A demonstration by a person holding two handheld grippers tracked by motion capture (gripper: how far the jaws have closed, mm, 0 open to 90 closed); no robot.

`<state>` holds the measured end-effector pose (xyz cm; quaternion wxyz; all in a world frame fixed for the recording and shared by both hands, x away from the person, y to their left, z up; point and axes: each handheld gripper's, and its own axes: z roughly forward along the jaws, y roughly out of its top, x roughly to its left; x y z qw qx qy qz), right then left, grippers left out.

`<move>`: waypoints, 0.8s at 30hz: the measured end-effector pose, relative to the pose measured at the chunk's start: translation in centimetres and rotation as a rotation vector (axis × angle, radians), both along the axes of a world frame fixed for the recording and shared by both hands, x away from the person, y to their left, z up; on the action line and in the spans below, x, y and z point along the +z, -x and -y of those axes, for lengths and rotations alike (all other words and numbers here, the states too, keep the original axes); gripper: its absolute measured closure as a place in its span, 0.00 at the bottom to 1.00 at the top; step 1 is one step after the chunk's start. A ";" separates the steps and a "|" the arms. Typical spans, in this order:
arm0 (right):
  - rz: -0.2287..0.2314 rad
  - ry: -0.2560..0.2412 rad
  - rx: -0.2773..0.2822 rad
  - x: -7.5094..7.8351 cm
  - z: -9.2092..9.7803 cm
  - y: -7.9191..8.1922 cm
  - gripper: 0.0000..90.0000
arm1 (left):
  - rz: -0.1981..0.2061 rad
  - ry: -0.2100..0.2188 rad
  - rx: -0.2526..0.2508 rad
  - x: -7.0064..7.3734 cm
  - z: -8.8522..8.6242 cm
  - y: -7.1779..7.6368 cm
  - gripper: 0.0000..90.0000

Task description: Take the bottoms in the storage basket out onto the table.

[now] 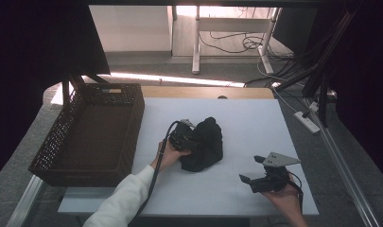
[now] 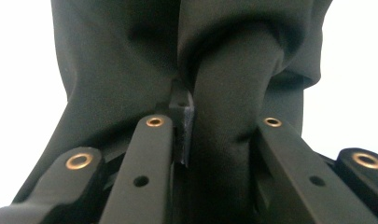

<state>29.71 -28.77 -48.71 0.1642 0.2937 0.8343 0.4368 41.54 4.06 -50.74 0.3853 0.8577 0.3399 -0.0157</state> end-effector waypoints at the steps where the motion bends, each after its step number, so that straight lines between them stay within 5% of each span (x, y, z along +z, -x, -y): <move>1: 0.000 0.001 0.000 0.0 0.0 0.0 0.08 | -0.002 0.002 0.001 0.0 0.0 0.0 0.84; 9: -0.001 -0.002 0.002 0.0 0.0 0.0 0.08 | -0.010 0.016 0.002 0.0 -0.2 -0.1 0.82; 13: 0.001 -0.002 0.001 0.0 0.0 0.0 0.08 | 0.032 0.014 0.014 0.6 -0.2 0.4 0.54; 16: 0.001 -0.003 -0.001 0.0 0.1 0.1 0.08 | 0.073 0.054 0.019 1.3 -0.7 1.1 0.35; 24: 0.006 -0.004 0.002 0.1 0.0 0.1 0.08 | 0.130 0.082 0.065 3.9 -2.4 3.2 0.25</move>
